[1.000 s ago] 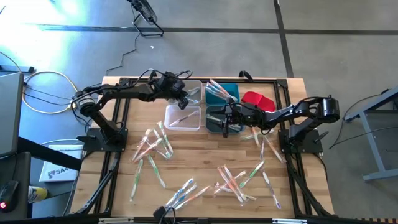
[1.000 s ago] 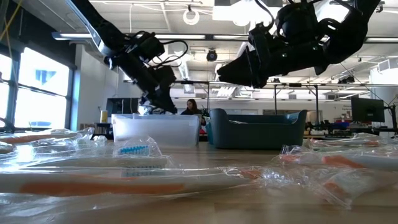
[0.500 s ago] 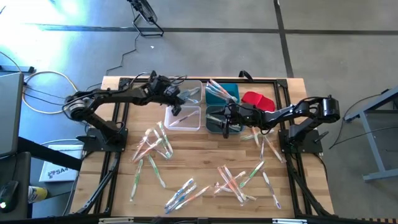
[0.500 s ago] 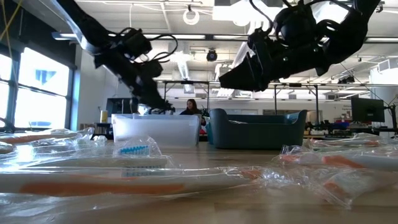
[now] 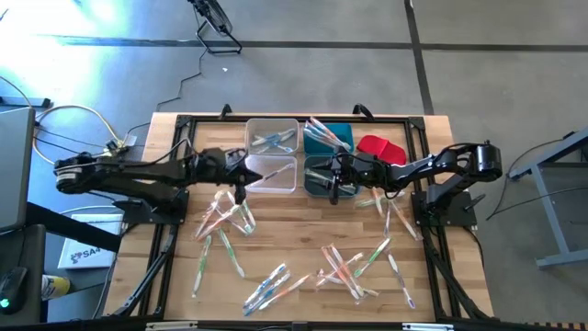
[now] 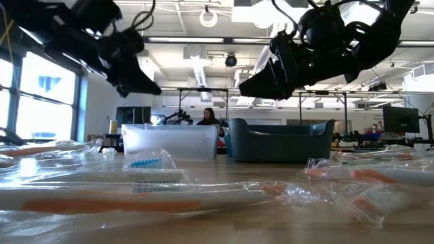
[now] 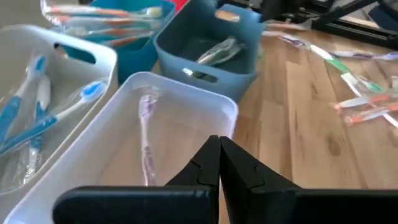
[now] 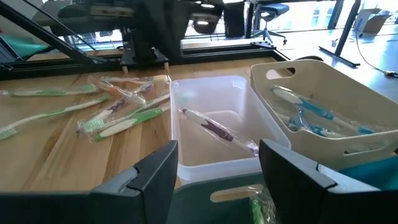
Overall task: Pick & Place Toothbrushes
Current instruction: Put the orange toothbrush into the blue bin
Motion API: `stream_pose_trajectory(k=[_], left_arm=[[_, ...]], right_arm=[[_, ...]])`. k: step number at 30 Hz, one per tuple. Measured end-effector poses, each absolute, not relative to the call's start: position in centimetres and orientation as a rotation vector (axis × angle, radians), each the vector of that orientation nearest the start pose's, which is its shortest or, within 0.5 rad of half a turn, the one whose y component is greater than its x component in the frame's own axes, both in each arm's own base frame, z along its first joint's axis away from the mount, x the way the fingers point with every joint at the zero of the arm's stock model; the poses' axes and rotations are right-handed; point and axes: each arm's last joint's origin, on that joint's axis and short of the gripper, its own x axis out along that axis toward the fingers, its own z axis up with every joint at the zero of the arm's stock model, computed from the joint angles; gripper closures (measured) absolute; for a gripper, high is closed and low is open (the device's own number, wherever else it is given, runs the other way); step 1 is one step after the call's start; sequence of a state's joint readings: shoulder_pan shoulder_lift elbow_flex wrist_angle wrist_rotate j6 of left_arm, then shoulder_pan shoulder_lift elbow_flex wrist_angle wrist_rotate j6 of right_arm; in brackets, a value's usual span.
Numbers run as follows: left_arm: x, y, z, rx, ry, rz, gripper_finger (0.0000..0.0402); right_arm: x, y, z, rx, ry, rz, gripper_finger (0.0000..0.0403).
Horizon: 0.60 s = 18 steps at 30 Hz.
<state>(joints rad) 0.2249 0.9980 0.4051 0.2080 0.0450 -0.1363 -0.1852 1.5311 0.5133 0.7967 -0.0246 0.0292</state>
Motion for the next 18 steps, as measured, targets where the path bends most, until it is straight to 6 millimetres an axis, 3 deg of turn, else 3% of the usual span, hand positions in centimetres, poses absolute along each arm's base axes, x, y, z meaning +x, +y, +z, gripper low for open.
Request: stream_pose_trajectory(k=[9,18], left_arm=[[19.2,-0.2,21.3,-0.16,0.316,0.015,0.0401],[18.8,-2.6,21.1,-0.276,0.342,0.048,0.0401]], right_arm=[[27.9,-5.2,17.0,0.052,0.211,-0.163,0.0185],[27.9,-5.2,17.1,0.051,0.203,-0.162,0.0185]])
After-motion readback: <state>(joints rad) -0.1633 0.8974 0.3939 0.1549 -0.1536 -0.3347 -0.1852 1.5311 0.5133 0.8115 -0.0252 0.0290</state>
